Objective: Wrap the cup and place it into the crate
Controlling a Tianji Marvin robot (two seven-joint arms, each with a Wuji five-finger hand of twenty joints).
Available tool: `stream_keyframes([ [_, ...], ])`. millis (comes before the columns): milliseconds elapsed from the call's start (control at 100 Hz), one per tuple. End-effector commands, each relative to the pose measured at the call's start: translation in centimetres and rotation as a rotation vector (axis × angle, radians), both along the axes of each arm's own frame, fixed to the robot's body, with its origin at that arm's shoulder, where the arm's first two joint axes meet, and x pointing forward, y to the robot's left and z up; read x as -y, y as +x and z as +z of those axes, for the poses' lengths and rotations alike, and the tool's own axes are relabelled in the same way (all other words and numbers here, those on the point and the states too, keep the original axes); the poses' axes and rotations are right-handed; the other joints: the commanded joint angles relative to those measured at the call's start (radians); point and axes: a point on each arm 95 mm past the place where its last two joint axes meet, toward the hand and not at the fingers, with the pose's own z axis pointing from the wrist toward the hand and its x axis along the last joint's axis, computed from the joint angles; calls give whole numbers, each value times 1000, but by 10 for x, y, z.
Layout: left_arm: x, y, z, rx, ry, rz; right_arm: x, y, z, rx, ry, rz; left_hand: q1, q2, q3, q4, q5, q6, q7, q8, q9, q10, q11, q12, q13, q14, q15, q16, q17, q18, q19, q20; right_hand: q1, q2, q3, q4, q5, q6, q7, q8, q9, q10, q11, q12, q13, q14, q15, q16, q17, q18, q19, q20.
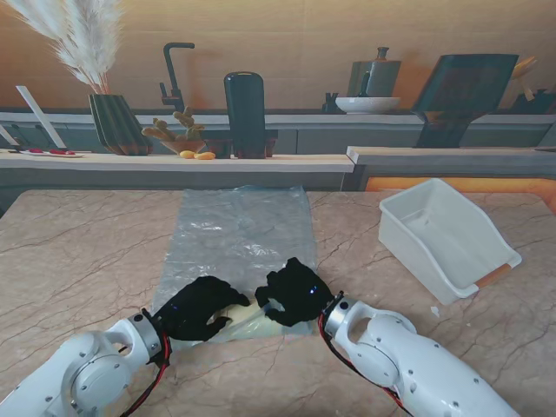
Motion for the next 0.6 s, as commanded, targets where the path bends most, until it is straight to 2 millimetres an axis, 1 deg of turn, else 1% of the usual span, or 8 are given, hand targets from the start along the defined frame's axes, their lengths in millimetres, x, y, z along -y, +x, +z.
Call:
stream_keyframes([
  [0,-3,-8,-21,-71,39,-14,-1,10,-2,-28,-5,-36,88,-40,41,-11,184,-121,199,48,24,-53,36,18,-21,-22,4,2,-7,-42,-8,-8,23,71,70,20,11,44,-19,-8,39,0,-34,-25,67,52,-75,-55,29,43,-32,-50],
  [120,-2,-5,-19,-71,38,-19,-4,21,-10,-108,-21,-83,71,-49,12,-22,175,-127,196,47,19,-51,35,17,-23,-18,4,2,-6,-40,-16,-13,31,112,49,19,18,65,-19,-4,81,11,-50,-38,110,74,-87,-66,46,55,-32,-69],
  [190,-2,-3,-17,-54,33,-14,-5,26,-15,-131,-43,-91,50,-57,-51,-47,161,-114,183,43,14,-44,34,19,-23,-11,6,4,-2,-29,-18,-14,34,121,40,17,17,65,-19,-2,92,9,-53,-40,111,73,-87,-65,42,60,-30,-70],
  [270,-4,-1,-12,-19,28,-2,-5,29,-18,-139,-63,-93,28,-42,-121,-45,154,-101,161,38,16,-35,31,22,-19,-1,7,8,2,-20,-11,-9,36,125,30,19,14,57,-23,5,96,-3,-55,-41,105,74,-87,-63,36,60,-28,-71],
  [290,-4,0,-11,-8,28,1,-4,29,-19,-138,-67,-93,25,-34,-147,-34,152,-98,152,36,16,-34,29,23,-18,-1,7,10,0,-18,-7,-7,36,125,29,19,13,55,-24,7,95,-4,-56,-41,104,73,-87,-62,35,61,-27,-71],
  [340,-6,0,-5,19,26,7,-4,31,-20,-134,-75,-94,2,-15,-172,-29,141,-91,142,33,14,-30,27,23,-17,5,7,11,6,-2,-2,-5,36,125,26,20,13,53,-26,8,93,-5,-56,-40,101,71,-88,-62,33,60,-27,-72],
  [370,-7,0,-1,35,24,10,-3,31,-20,-132,-79,-94,-3,-5,-203,-13,136,-84,126,25,12,-28,23,24,-15,10,6,13,10,11,5,-1,36,123,23,21,15,52,-28,10,94,-8,-55,-40,98,66,-88,-61,30,61,-28,-72],
  [590,-12,1,29,192,-30,42,0,35,-24,-138,-114,-79,-14,21,-299,-4,91,-53,76,7,1,-11,16,30,-2,29,11,30,24,54,42,17,38,121,4,23,20,41,-49,7,90,-10,-60,-39,72,51,-95,-59,10,63,-36,-75],
])
